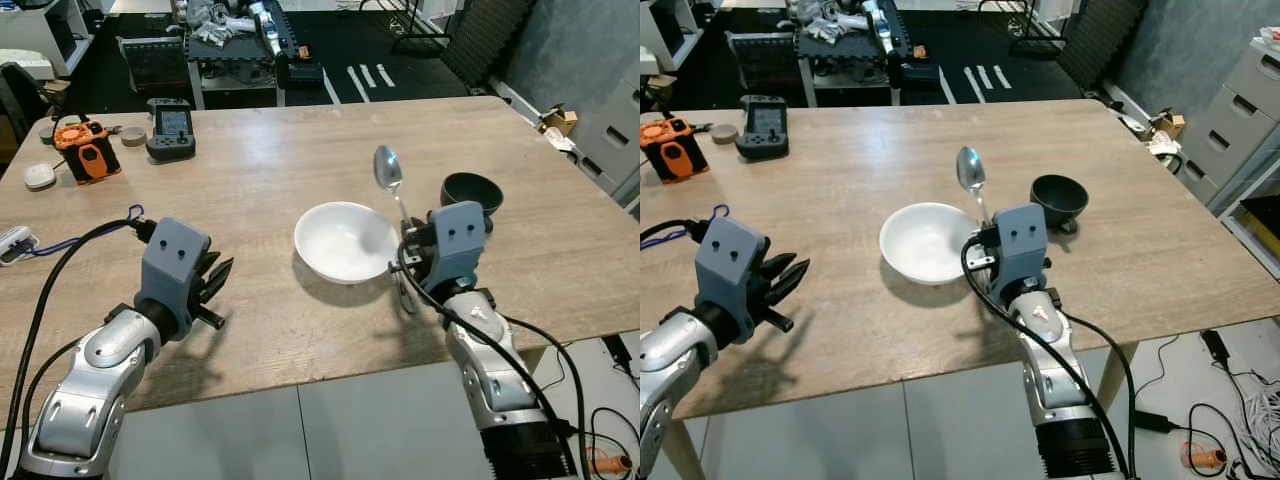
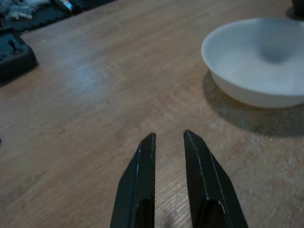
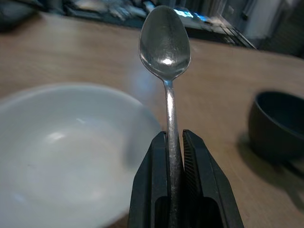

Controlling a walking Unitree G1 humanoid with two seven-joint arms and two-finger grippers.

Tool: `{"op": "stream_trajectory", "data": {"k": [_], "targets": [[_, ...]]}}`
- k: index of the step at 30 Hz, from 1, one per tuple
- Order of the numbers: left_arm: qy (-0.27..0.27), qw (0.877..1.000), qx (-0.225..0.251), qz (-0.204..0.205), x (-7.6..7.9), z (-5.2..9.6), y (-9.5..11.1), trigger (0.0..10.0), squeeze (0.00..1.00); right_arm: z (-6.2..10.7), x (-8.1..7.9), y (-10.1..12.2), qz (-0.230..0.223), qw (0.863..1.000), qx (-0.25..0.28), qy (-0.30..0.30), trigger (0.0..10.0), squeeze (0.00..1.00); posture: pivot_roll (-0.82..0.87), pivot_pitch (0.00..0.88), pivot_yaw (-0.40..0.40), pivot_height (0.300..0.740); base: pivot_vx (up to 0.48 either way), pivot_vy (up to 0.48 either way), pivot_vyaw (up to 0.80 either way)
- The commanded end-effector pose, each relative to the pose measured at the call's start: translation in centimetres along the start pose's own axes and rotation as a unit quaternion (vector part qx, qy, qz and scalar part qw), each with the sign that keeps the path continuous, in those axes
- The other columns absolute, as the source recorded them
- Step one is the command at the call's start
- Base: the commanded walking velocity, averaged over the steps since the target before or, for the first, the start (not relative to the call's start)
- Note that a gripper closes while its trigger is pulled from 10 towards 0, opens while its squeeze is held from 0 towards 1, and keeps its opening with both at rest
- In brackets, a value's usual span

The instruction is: Setting the table

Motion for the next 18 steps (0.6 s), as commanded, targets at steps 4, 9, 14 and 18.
{"op": "stream_trajectory", "data": {"k": [4, 9, 14, 18], "targets": [[0.0, 1.0, -0.01, 0.003, 0.4, -0.3, -0.4, 10.0, 0.0, -0.1, 1.8, -1.7, 0.002, 0.998, -0.035, -0.049, 10.0, 0.0, 0.0, 0.046, 0.029, 0.74, 0.0, 0.0, 0.0], [0.0, 1.0, -0.011, 0.003, 0.4, -0.4, -0.3, 10.0, 0.0, -0.4, 2.5, -2.4, 0.014, 0.997, -0.051, -0.062, 10.0, 0.0, 0.0, 0.053, 0.031, 0.74, 0.0, 0.0, 0.0], [-0.011, 1.0, -0.002, 0.011, 0.7, -0.3, 0.4, 10.0, 0.0, -0.8, 3.1, -3.9, 0.035, 0.994, -0.081, -0.064, 10.0, 0.0, 0.02, 0.074, 0.03, 0.74, 0.0, 0.0, 0.0], [-0.119, 0.991, 0.061, 0.023, 2.5, 0.7, 4.3, 10.0, 0.0, -1.0, 3.2, -4.0, 0.051, 0.993, -0.084, -0.057, 10.0, 0.0, 0.03, 0.083, 0.035, 0.74, 0.0, 0.0, 0.0]]}}
Point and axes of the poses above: a point about 5 cm out from each wrist's last joint towards the gripper, its own z axis pointing back from the gripper into the wrist, its own y axis along the axis of the wrist's last joint, x = y × z, the point moved 4 cm from there along -z, pointing out of the wrist towards the gripper, and after that the axes turned 10 degrees about -z, right-handed, at the moved point
